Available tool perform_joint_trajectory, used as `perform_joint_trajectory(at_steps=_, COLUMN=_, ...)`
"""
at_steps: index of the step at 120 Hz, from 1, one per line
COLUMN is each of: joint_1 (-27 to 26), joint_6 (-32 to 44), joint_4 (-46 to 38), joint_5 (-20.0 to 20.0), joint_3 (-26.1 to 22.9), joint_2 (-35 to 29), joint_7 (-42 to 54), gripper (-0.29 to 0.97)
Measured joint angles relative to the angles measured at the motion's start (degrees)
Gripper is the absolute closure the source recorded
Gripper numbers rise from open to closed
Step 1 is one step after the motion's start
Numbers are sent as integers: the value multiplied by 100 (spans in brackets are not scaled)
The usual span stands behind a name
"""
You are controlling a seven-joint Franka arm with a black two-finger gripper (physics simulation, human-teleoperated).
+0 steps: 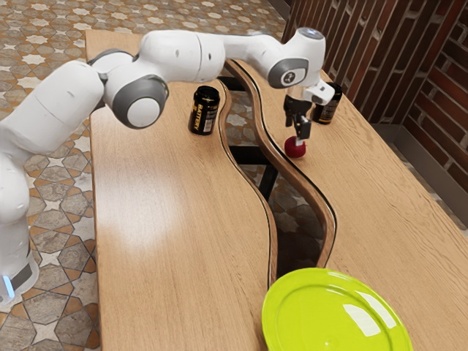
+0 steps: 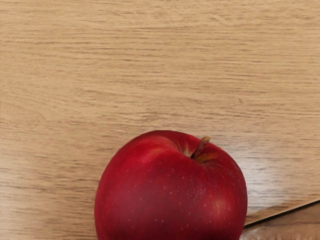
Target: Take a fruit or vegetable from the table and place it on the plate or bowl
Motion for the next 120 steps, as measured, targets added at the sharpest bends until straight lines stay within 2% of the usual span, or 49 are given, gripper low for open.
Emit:
perform_joint_trajectory(at_steps=106, joint_1=12, joint_6=128, joint_4=571, joint_5=-21, joint_3=-75, joint_2=759, joint_7=238, gripper=0)
perform_joint_trajectory(at_steps=111, joint_1=12, joint_6=134, joint_4=573, joint_5=-24, joint_3=-76, joint_2=764, joint_7=246, gripper=4)
perform_joint_trajectory(at_steps=120, joint_1=10, joint_6=140, joint_4=574, joint_5=-31, joint_3=-77, joint_2=768, joint_7=257, gripper=19)
